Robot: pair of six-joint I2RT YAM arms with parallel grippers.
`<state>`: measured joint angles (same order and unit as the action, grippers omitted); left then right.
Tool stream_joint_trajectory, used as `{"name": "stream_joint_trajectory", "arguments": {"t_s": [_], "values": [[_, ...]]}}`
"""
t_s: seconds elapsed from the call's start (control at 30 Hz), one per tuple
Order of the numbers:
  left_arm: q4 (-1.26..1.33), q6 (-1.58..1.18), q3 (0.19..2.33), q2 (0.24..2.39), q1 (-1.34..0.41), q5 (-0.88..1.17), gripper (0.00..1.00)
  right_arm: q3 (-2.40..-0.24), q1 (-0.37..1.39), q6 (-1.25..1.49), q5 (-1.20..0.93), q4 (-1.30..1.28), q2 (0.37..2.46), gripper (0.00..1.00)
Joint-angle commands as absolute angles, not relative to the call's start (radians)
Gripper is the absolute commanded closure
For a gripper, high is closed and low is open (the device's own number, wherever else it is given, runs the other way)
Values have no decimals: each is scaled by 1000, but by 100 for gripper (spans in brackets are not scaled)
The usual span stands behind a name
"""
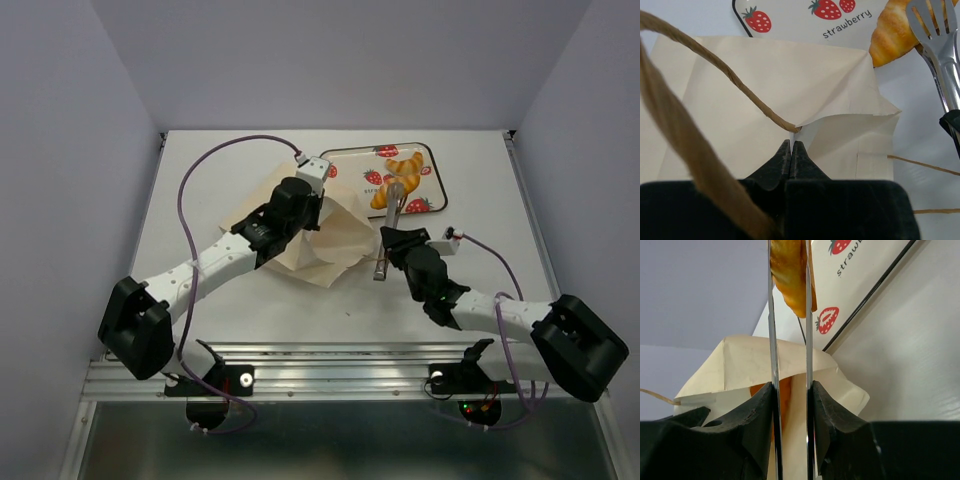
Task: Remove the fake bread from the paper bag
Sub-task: Place the fake bread in the container.
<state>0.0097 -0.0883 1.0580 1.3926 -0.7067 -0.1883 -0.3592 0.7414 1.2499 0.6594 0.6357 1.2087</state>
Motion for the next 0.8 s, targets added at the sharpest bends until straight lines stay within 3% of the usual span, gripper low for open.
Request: {"name": "stream_joint_trajectory", "arguments": {"t_s": [0.0,0.3,0.43,0.67,0.77], "values": [[-25,-89,1101,1400,-713,-239,100,-413,697,1305,620,716,1239,70],[-43,-109,1147,1450,-713,-302,100,-503,597,1293,385,834,1497,65],[-66,-146,1184,1485,-713,-359,100,-551,584,1258,289,945,1606,57],[-92,-169,1207,1503,-713,-414,100,-615,575,1213,242,907,1658,43],[-98,-169,1215,1516,-715,-428,100,-624,575,1209,238,864,1661,41]]}}
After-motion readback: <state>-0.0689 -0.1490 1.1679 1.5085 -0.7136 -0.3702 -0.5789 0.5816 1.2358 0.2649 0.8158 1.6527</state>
